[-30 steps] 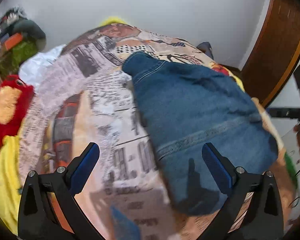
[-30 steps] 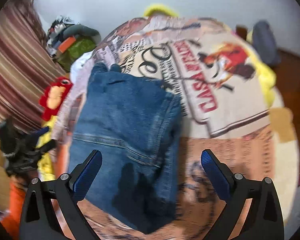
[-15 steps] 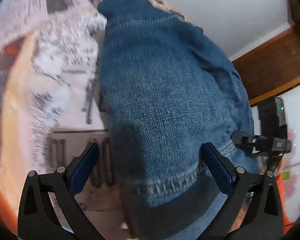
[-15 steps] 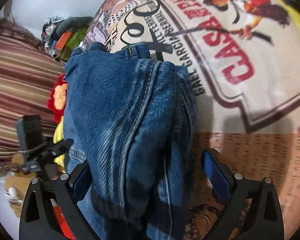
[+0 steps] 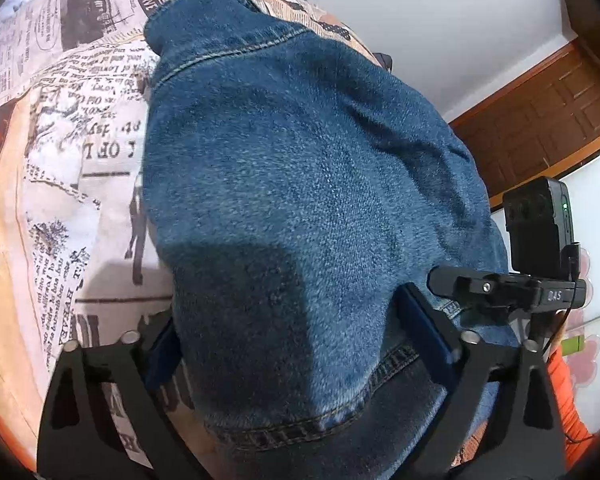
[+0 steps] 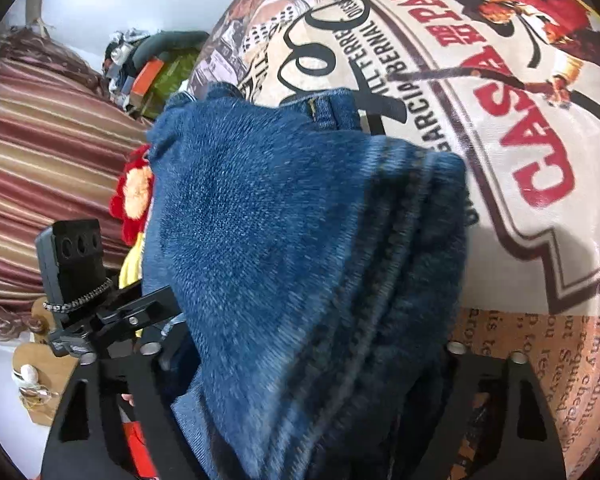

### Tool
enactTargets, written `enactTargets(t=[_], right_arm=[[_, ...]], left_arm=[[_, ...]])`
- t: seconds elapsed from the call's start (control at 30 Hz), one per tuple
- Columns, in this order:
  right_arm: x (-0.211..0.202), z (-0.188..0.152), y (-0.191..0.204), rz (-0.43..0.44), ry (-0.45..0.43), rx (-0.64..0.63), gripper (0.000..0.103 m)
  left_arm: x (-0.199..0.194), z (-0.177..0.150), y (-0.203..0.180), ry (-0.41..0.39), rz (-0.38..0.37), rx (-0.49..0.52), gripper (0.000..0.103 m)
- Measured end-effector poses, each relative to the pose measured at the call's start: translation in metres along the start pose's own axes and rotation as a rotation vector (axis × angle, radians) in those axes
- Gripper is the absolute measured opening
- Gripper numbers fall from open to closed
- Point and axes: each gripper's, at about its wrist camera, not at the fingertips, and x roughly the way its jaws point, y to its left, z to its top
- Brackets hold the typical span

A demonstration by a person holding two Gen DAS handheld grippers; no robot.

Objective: Fold large clothes

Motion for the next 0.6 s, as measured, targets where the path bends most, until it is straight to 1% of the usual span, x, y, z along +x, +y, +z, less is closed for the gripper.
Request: enactTargets(t=[0.07, 0.1, 0.17, 0.23, 0.3, 0.37, 0.47, 0.6], right_arm=[[-0.005, -0.001, -0.001, 0.006, -0.008, 0.009, 0.067], [-0.006, -0.001, 0.001, 0.001, -0.009, 0.002, 0.065], [-0.007, -0.001, 0.010, -0.028, -0.010, -0.018, 0.060], [-0.012, -0.002, 0.020, -0.051, -0.018, -0.039, 0.053], [-0.022, -0.004, 0.032, -0.054, -0.030, -0.052, 0.046], [-0.032, -0.008, 0.039, -0.043, -0.039, -0.054, 0.043], [-0.046, -0.016, 0.062, -0.047, -0.059, -0.079, 0.041], [-0.061, -0.028, 0.092, -0.042, -0.082, -0.106, 0.041]], left_arm=[[-0.008, -0.001, 0.003, 0.001, -0.006, 0.015, 0.083], [-0.011, -0.002, 0.004, 0.003, -0.007, 0.015, 0.081], [-0.017, -0.002, 0.000, 0.009, 0.001, 0.026, 0.072], [-0.031, -0.009, -0.013, 0.008, 0.007, 0.040, 0.068], [-0.042, -0.012, -0.020, 0.002, 0.010, 0.045, 0.066], [-0.055, -0.014, -0.025, -0.014, 0.011, 0.056, 0.065], [-0.082, -0.019, -0.034, -0.051, 0.039, 0.090, 0.065], [-0.120, -0.027, -0.047, -0.117, 0.052, 0.111, 0.065]])
